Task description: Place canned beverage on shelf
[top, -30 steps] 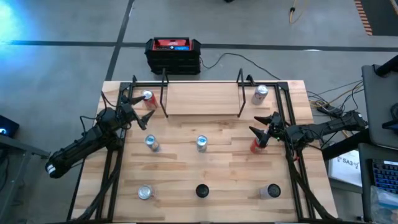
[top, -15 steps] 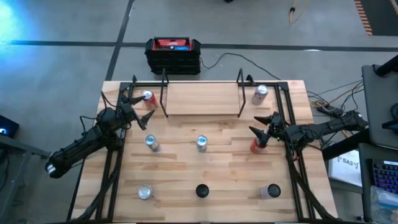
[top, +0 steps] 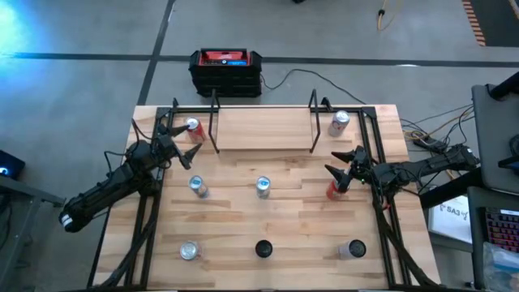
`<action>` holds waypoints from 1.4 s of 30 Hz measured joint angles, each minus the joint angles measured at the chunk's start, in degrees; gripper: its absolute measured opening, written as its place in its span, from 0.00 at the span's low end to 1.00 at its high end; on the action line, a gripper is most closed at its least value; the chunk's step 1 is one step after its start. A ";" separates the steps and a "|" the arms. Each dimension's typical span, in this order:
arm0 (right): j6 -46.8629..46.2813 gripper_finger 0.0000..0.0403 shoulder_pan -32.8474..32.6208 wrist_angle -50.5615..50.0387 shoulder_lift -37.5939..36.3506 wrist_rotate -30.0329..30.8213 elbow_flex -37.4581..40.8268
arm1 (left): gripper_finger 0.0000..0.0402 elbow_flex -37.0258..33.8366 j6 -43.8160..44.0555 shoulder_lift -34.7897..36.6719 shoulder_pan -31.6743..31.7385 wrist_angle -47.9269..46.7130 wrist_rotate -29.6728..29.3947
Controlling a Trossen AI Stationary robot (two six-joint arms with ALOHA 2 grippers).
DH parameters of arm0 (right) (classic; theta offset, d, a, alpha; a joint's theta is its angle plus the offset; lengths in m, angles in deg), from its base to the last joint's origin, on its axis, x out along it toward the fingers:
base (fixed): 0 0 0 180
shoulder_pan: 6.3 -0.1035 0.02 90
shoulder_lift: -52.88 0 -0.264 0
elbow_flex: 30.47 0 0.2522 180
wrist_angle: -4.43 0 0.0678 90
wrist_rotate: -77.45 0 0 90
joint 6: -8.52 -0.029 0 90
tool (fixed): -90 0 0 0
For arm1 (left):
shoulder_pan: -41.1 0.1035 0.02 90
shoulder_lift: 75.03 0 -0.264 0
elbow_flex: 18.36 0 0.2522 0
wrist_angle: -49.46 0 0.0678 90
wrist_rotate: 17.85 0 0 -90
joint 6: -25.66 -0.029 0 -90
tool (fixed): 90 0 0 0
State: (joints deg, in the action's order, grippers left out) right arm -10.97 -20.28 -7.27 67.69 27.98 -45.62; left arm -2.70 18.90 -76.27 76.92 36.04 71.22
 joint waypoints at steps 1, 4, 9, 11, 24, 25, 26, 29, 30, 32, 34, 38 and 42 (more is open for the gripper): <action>0.00 0.75 0.00 -0.02 0.01 -0.01 0.00 | 0.99 0.00 -0.01 0.00 -0.01 0.00 0.01; 0.00 0.75 0.00 0.00 0.02 -0.02 0.00 | 0.99 -0.01 -0.02 0.00 0.01 0.00 0.00; 0.00 0.75 0.01 0.12 0.02 -0.01 -0.01 | 0.99 0.01 -0.01 -0.02 0.00 0.00 0.01; 0.00 0.75 0.00 0.15 0.02 -0.02 0.00 | 0.99 0.00 -0.01 -0.01 -0.01 0.00 0.01; 1.54 0.75 0.02 12.21 0.00 -5.00 0.18 | 0.99 0.01 -0.01 0.00 -0.01 0.00 0.01; 3.75 0.75 0.02 14.47 0.00 -4.96 0.18 | 0.99 -0.01 -0.01 -0.02 0.00 0.00 0.01; 6.23 0.75 0.02 16.55 0.00 -4.98 0.18 | 0.99 0.01 0.00 0.00 0.01 -0.01 0.02; 9.57 0.75 0.00 20.98 0.00 -2.33 -0.31 | 0.99 0.01 0.00 0.00 -0.01 0.00 0.01; 7.83 0.75 0.00 20.43 0.00 0.34 -1.32 | 0.99 0.01 -0.01 -0.01 -0.01 0.00 0.02; 2.50 0.75 0.02 15.28 0.00 6.56 -4.68 | 0.99 0.01 0.00 -0.02 0.01 0.00 0.00; -0.98 0.75 0.04 5.13 0.05 9.29 -9.69 | 0.99 0.00 0.00 0.00 -0.01 0.00 0.01; -8.61 0.75 0.04 -13.99 3.40 9.64 -22.04 | 0.99 -0.01 -0.01 0.00 -0.01 0.00 0.01; -16.32 0.75 0.32 -33.17 9.56 10.67 -35.20 | 0.99 -0.01 -0.01 0.00 0.01 -0.01 0.01</action>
State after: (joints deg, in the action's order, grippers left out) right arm -27.29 -19.96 -40.44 77.25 38.65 -80.82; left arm -2.71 18.89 -76.27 76.93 36.03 71.24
